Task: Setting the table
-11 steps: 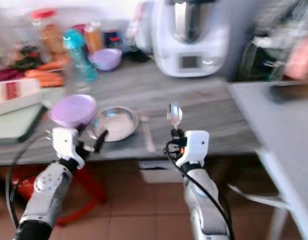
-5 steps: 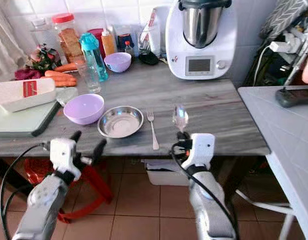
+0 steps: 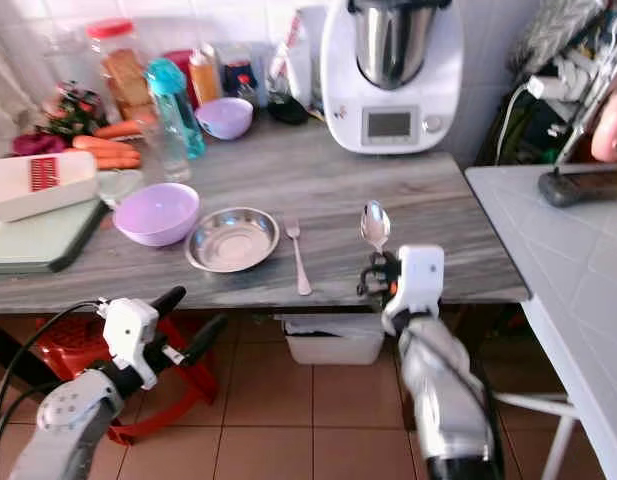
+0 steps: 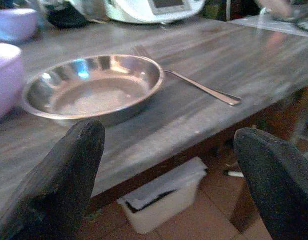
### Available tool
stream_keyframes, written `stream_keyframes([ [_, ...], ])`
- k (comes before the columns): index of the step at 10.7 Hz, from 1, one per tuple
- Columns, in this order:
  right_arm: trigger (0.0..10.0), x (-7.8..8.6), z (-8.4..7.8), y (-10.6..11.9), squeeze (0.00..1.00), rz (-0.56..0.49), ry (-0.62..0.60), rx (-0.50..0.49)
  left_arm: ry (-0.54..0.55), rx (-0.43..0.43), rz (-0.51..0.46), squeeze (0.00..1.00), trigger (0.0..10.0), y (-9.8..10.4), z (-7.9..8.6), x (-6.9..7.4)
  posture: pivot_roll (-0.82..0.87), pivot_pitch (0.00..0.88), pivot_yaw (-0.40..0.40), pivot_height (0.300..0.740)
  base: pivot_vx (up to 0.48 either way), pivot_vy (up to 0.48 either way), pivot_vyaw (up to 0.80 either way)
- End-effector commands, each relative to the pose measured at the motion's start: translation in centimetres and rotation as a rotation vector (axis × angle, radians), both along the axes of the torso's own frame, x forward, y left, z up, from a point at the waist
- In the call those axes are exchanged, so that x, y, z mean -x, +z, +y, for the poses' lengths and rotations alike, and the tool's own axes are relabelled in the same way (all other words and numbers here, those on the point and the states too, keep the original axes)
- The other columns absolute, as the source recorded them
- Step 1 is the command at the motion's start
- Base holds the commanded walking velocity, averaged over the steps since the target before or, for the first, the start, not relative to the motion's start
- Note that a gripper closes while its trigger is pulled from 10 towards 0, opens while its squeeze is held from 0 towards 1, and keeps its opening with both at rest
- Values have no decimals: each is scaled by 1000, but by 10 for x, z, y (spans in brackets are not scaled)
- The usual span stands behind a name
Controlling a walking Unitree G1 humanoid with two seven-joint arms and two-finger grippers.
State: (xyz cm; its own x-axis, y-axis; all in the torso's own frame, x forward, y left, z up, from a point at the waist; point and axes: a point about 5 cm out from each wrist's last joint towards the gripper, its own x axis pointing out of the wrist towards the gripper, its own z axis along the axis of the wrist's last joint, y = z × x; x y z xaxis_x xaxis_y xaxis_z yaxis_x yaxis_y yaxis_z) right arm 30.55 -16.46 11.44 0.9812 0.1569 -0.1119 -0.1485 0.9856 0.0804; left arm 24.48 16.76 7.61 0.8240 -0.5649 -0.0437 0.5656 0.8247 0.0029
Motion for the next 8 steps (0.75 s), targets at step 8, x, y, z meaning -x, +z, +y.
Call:
stream_keyframes([
  [8, 10000, -57, 44, 7, 0, 126, 187, -120, -98, 34, 44, 0, 10000, -1, 0, 17, 77, 81, 56, 740, 0, 0, 0],
])
